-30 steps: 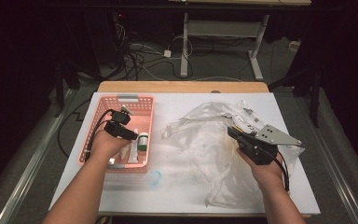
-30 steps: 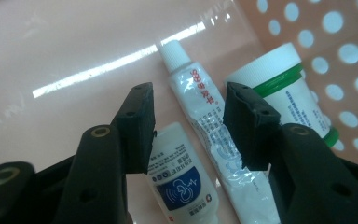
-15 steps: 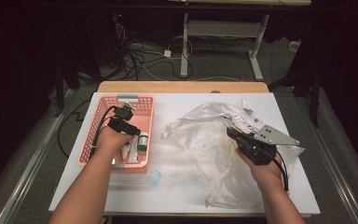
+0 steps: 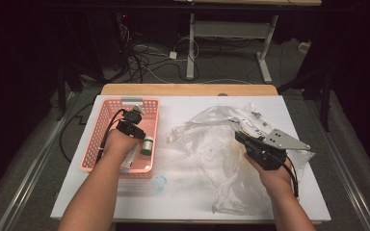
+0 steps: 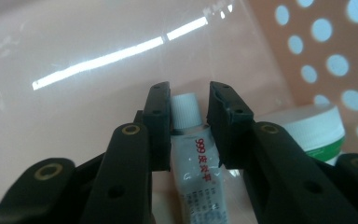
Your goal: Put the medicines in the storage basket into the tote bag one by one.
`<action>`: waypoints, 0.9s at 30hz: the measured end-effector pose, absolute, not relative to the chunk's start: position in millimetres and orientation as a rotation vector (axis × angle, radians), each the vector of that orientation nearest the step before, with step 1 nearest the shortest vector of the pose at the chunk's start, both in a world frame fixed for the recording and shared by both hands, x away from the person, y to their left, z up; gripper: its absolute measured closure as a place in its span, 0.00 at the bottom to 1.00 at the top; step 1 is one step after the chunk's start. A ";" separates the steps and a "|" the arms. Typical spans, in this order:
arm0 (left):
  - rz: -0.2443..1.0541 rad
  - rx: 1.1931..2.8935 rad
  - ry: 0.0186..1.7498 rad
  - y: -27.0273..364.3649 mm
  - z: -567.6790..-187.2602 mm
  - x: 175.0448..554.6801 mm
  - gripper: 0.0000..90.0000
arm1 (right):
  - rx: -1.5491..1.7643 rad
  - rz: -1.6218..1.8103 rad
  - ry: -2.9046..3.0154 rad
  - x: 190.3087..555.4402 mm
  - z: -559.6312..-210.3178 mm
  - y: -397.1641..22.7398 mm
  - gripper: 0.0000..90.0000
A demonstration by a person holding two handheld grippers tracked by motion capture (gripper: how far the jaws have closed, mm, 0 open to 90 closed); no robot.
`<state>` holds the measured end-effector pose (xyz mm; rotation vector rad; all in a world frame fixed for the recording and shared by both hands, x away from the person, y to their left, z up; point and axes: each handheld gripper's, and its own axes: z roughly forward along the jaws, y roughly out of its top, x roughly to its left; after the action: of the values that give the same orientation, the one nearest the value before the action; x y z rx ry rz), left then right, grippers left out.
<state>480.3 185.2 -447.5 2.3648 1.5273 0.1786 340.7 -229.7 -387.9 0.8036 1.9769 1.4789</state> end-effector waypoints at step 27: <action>0.212 2.383 1.542 195.4 -439.3 470.5 0.45 | 0.797 1.477 1.984 340.2 -389.1 -228.1 1.00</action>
<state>470.5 195.4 -439.3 2.3827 1.5423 0.2122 340.2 -228.1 -389.1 0.7969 1.9843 1.4769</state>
